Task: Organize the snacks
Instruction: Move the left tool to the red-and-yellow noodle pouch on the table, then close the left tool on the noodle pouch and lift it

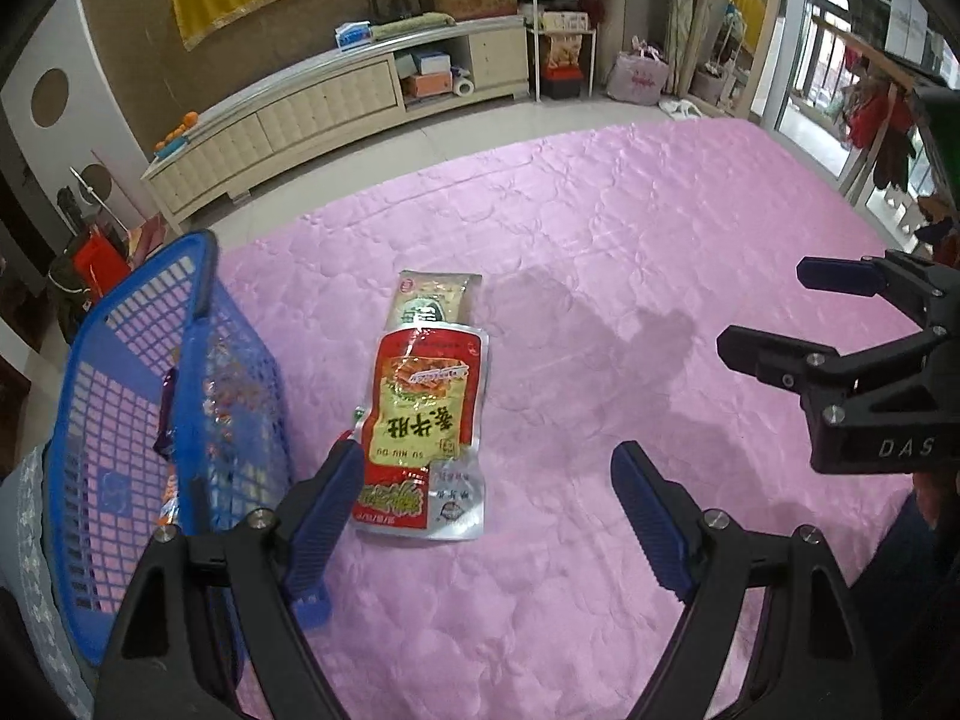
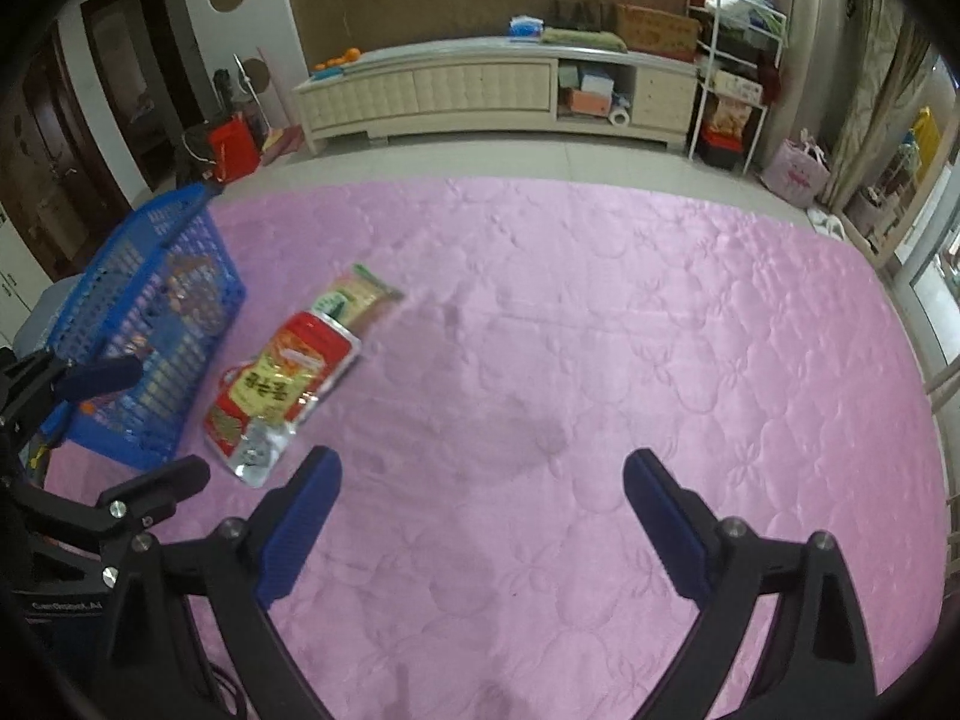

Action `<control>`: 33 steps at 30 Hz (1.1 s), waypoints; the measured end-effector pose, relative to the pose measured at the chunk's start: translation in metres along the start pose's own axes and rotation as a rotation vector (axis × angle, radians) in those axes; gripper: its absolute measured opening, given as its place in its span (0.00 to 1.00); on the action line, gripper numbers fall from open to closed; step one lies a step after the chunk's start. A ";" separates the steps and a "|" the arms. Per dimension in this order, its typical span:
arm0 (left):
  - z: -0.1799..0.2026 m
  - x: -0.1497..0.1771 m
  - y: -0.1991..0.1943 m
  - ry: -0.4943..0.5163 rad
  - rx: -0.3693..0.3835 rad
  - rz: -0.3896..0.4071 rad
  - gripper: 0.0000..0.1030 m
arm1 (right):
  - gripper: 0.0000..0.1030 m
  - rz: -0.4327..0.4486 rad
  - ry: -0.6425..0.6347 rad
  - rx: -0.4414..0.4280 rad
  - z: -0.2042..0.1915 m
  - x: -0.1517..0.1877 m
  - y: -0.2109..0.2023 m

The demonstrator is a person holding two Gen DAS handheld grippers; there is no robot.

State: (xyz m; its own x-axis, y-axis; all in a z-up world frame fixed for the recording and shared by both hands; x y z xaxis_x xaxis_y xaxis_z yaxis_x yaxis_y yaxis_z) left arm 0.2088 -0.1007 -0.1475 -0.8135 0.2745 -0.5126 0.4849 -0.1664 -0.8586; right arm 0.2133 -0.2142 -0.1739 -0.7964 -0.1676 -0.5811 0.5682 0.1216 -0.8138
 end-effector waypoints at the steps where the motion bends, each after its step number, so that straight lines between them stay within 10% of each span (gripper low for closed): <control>1: 0.001 -0.002 0.004 0.010 -0.008 -0.005 0.80 | 0.94 -0.006 0.009 0.001 0.000 0.000 0.005; 26: -0.043 -0.012 0.122 -0.011 -0.139 -0.229 0.80 | 1.00 -0.106 -0.011 0.006 -0.003 0.002 0.077; 33: -0.051 -0.009 0.130 -0.105 -0.047 -0.240 0.75 | 1.00 -0.104 -0.004 0.017 0.001 0.001 0.078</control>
State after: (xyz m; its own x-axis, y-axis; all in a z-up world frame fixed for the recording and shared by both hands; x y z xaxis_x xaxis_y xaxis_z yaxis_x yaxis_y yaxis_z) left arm 0.2958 -0.0764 -0.2542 -0.9348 0.2003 -0.2934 0.2864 -0.0635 -0.9560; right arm 0.2567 -0.2062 -0.2379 -0.8506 -0.1824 -0.4931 0.4856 0.0869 -0.8698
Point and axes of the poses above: each gripper's, at about its wrist camera, not at the fingertips, and y roughly the way its jaws point, z to its right, x to its underside, the point moved 5 cm from there along y, roughly the way its jaws point, and after that the axes turned 6 degrees about x, right-handed, at the moved point
